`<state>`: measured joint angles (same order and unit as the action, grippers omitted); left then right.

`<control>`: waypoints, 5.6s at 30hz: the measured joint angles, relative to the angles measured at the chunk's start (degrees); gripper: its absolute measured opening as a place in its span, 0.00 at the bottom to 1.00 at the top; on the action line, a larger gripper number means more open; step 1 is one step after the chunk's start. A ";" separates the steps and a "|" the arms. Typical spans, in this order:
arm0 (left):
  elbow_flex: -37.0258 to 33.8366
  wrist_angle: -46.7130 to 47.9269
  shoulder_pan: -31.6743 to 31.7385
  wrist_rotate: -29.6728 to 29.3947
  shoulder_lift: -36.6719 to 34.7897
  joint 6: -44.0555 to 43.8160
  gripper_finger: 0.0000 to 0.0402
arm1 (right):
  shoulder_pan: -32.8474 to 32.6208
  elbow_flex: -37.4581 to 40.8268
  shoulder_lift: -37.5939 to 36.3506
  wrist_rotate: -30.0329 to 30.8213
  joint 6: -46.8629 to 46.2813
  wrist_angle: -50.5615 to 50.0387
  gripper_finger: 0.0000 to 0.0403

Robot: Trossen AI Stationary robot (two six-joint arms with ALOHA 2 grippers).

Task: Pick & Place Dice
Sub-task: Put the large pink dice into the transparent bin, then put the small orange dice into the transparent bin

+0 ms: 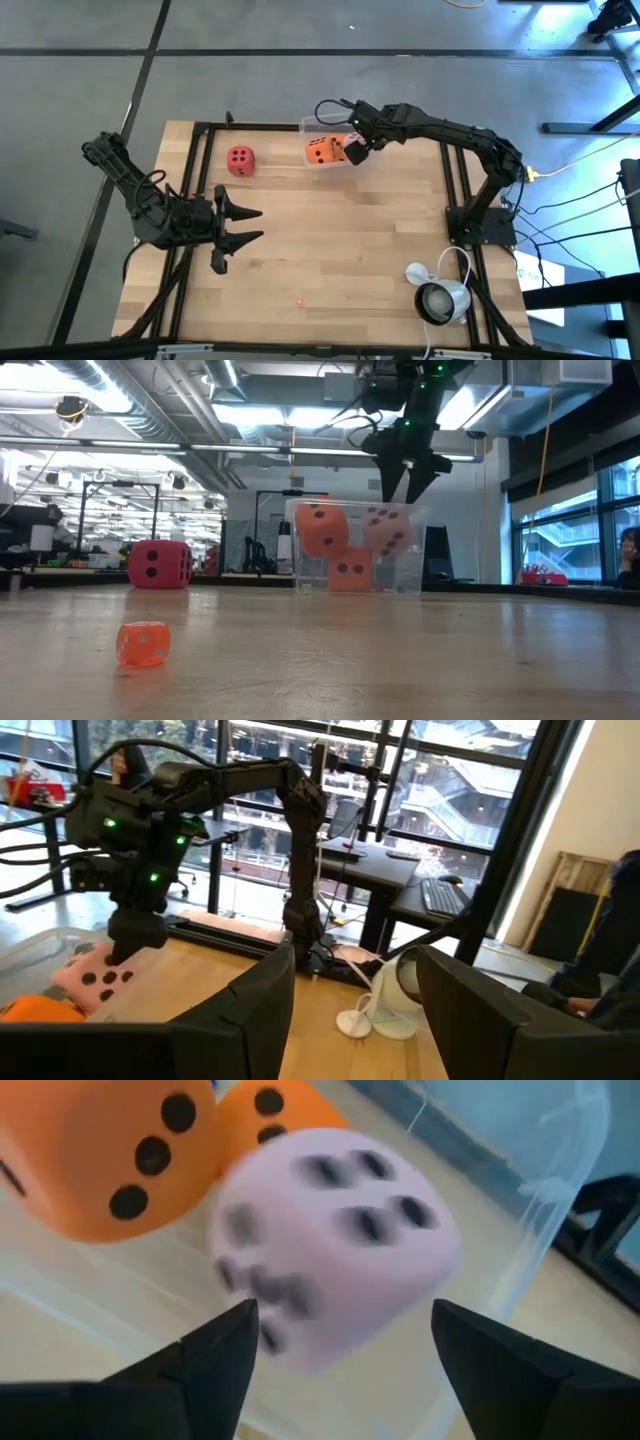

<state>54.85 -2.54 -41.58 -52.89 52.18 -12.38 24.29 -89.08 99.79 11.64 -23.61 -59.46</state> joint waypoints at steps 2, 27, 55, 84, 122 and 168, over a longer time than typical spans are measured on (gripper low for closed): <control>0.00 0.01 0.00 0.21 0.00 -0.10 0.51 | -0.02 0.00 0.00 -0.81 -0.79 -1.15 0.74; 4.79 5.75 2.78 8.03 1.39 -2.28 0.50 | -2.89 -0.01 -13.46 -0.70 -2.84 -2.54 0.65; 20.41 40.97 18.84 59.92 34.84 -5.69 0.50 | -23.69 -0.07 -29.70 3.11 -16.24 -3.34 0.65; 20.41 28.03 10.05 49.17 57.44 5.75 0.50 | -39.61 -0.07 -29.46 12.90 -27.54 -3.63 0.65; 20.52 26.04 10.31 49.85 60.19 -1.77 0.03 | -42.77 -0.07 -25.55 12.79 -28.60 -3.01 0.65; 20.37 6.14 36.27 55.90 21.24 -26.08 0.02 | -50.75 -0.07 -15.53 29.09 38.42 34.30 0.65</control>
<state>75.22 3.60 -5.31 3.01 73.42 -38.46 -26.45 -89.14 84.26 40.73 14.81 -25.17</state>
